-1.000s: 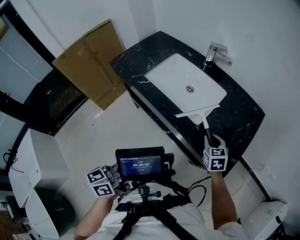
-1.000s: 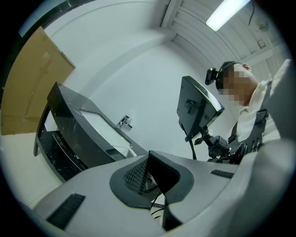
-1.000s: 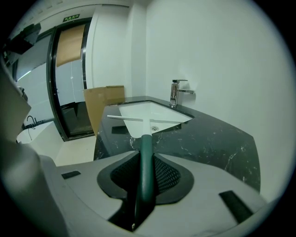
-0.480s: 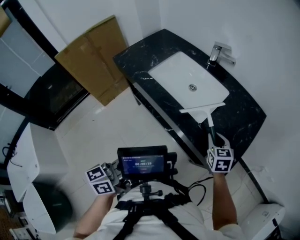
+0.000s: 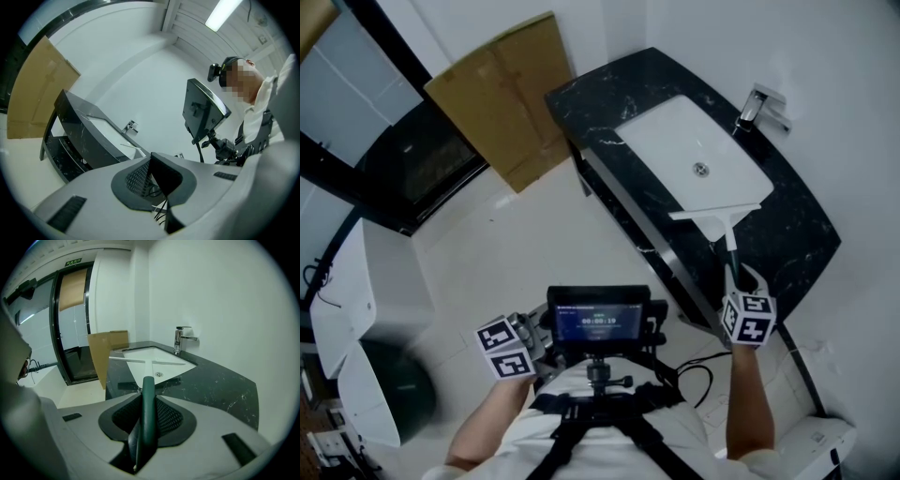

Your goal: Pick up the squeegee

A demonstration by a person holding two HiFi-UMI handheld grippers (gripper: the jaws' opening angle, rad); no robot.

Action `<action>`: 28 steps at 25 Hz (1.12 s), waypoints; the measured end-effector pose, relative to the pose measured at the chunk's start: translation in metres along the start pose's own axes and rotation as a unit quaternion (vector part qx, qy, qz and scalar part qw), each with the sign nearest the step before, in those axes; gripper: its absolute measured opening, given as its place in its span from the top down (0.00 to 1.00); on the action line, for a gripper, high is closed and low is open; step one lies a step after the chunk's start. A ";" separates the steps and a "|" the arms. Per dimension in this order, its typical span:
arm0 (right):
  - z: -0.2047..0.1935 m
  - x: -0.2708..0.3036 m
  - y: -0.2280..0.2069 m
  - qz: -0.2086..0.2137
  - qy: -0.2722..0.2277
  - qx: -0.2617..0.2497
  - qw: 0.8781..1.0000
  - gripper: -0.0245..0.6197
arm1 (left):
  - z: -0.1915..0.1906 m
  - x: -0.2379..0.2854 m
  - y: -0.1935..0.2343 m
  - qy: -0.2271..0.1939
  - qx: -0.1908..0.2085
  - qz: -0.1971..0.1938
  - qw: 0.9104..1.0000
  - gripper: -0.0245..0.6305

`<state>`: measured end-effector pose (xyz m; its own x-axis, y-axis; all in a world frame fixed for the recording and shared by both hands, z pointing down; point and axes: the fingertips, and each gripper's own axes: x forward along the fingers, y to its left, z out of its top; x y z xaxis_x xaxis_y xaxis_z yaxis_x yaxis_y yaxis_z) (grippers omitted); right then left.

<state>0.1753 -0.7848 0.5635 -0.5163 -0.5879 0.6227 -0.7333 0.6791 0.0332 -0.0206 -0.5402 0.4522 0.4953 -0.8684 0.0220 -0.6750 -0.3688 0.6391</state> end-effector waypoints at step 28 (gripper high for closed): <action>0.027 -0.023 0.003 -0.043 -0.009 0.030 0.999 0.84 | 0.012 0.009 0.017 0.020 -0.007 -0.045 0.999 0.97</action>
<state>0.1733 -0.7806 0.5282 -0.4579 -0.6515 0.6049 -0.7999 0.5989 0.0395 -0.0343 -0.5580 0.4535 0.5755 -0.8178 -0.0049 -0.6191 -0.4396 0.6508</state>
